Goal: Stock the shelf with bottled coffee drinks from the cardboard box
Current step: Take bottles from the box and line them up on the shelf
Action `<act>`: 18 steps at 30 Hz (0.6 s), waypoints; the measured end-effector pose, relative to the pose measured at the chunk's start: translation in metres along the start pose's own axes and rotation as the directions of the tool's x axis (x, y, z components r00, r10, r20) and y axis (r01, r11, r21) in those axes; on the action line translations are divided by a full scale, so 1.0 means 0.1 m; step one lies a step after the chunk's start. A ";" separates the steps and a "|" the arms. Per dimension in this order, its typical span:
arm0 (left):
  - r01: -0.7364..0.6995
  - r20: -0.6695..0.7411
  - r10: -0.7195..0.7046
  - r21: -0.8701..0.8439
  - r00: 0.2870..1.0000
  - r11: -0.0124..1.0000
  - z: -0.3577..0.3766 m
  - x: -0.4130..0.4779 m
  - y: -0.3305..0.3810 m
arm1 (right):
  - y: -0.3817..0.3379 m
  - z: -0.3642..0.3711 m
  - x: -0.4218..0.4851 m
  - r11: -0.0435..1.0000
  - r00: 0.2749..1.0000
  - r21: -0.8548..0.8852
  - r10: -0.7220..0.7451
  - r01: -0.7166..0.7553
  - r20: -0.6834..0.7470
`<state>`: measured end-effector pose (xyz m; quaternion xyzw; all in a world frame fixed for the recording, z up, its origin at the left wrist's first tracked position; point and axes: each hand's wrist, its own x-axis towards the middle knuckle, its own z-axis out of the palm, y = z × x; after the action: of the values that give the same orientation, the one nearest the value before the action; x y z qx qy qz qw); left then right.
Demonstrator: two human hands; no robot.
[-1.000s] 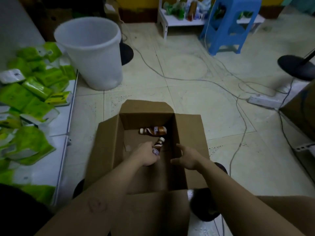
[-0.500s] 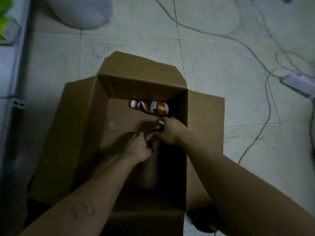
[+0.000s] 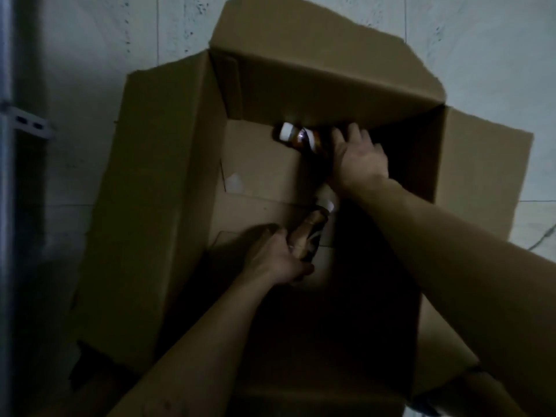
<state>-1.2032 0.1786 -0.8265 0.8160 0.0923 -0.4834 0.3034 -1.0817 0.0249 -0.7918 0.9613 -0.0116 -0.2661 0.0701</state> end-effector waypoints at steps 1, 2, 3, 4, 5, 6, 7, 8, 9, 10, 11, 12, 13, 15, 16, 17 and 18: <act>0.018 0.005 -0.018 -0.050 1.000 0.999 -0.01 -0.04 -0.05 | -0.02 0.00 0.00 0.999 0.999 -0.011 0.031 -0.032 -0.011; 0.033 -0.002 -0.033 -0.112 0.999 0.993 -0.02 -0.09 -0.08 | -0.04 -0.01 -0.01 0.998 0.998 -0.007 0.066 -0.066 -0.007; 0.042 -0.023 -0.047 -0.185 0.999 0.982 -0.02 -0.14 -0.10 | -0.06 -0.01 -0.02 0.995 0.995 0.006 0.100 -0.100 0.024; 0.045 -0.059 -0.063 -0.266 0.996 0.963 -0.03 -0.18 -0.10 | -0.07 0.00 -0.04 0.991 0.988 0.027 0.130 -0.133 0.081; 0.043 -0.103 -0.084 -0.346 0.991 0.937 -0.04 -0.22 -0.10 | -0.07 0.01 -0.07 0.984 0.976 0.059 0.157 -0.168 0.149; 0.036 -0.148 -0.105 -0.409 0.983 0.912 -0.07 -0.26 -0.09 | -0.07 0.02 -0.13 0.974 0.960 0.095 0.181 -0.205 0.216; 0.032 -0.183 -0.127 -0.450 0.975 0.892 -0.10 -0.29 -0.08 | -0.07 0.04 -0.20 0.963 0.941 0.120 0.203 -0.242 0.271; 0.040 -0.200 -0.152 -0.476 0.968 0.879 -0.14 -0.31 -0.07 | -0.09 0.07 -0.29 0.952 0.924 0.136 0.221 -0.274 0.313; 0.059 -0.196 -0.176 -0.490 0.965 0.870 -0.18 -0.33 -0.06 | -0.10 0.12 -0.39 0.940 0.910 0.157 0.237 -0.304 0.341; 0.083 -0.178 -0.195 -0.496 0.964 0.864 -0.23 -0.36 -0.06 | -0.12 0.18 -0.49 0.921 0.898 0.195 0.253 -0.338 0.361; 0.104 -0.155 -0.207 -0.498 0.966 0.861 -0.28 -0.39 -0.06 | -0.13 0.25 -0.59 0.890 0.883 0.258 0.261 -0.377 0.390; 0.118 -0.135 -0.212 -0.500 0.968 0.858 -0.33 -0.45 -0.06 | -0.14 0.31 -0.69 0.846 0.870 0.337 0.258 -0.414 0.420; 0.122 -0.123 -0.209 -0.498 0.970 0.859 -0.37 -0.53 -0.06 | -0.13 0.35 -0.79 0.795 0.864 0.416 0.253 -0.442 0.434; 0.110 -0.124 -0.191 -0.477 0.974 0.872 -0.43 -0.71 -0.07 | -0.10 0.39 -0.95 0.728 0.865 0.501 0.260 -0.468 0.429; 0.099 -0.128 -0.177 -0.466 0.976 0.879 -0.46 -0.80 -0.08 | -0.09 0.38 -1.01 0.708 0.862 0.519 0.267 -0.479 0.431; 0.080 -0.134 -0.159 -0.460 0.978 0.884 -0.48 -0.89 -0.09 | -0.08 0.36 -1.09 0.684 0.857 0.539 0.272 -0.492 0.437; 0.057 -0.141 -0.137 -0.460 0.980 0.886 -0.51 -0.98 -0.08 | -0.08 0.32 -1.16 0.654 0.856 0.568 0.270 -0.499 0.441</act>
<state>-1.2197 0.2293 -0.7295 0.7552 0.2688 -0.3918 0.4516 -1.1973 0.0359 -0.7608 0.8402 -0.3228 -0.3738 -0.2241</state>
